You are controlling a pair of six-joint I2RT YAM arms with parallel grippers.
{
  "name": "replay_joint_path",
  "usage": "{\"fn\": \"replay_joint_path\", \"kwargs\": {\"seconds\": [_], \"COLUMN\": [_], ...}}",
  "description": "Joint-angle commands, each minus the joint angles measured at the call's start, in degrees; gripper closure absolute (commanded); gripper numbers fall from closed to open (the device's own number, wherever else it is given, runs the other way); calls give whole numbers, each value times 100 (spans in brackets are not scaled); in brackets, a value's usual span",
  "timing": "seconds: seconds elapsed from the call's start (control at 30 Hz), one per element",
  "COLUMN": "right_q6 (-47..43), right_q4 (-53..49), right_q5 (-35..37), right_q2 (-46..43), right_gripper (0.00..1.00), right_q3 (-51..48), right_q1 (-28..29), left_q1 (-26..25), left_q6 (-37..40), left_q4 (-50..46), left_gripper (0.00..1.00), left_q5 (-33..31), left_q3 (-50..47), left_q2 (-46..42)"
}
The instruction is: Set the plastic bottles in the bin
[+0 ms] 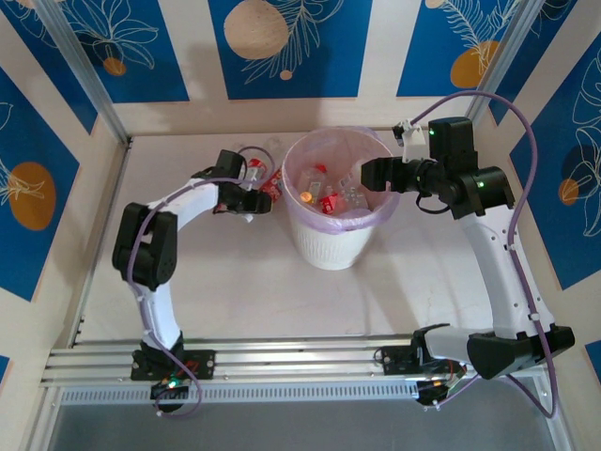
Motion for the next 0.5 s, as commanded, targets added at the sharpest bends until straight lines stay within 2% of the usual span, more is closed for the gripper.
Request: {"fn": "replay_joint_path", "kwargs": {"seconds": [0.0,0.2,0.3,0.4,0.47], "right_q6": [92,326,508,646,732], "right_q4": [-50,112,374,639,836], "right_q5": [-170,-262,-360,-381,-281], "right_q2": [-54,-20,30,158,293], "right_gripper": [24,24,24,24,23], "right_q3": [168,369,452,572,677], "right_q1": [-19,135,360,735,1074], "left_q1": [-29,115,422,881,986], "left_q6": [-84,-412,-373,-456,-517], "left_q4": [-101,-343,-593,-570,-537], "left_gripper": [54,56,57,62,64], "left_q5": [-333,-1032,-1325,-1047,-779], "left_q3": [-117,-317,-404,-648,-776], "left_q2": [-679,-1544,-2013,-2612,-2994]}}
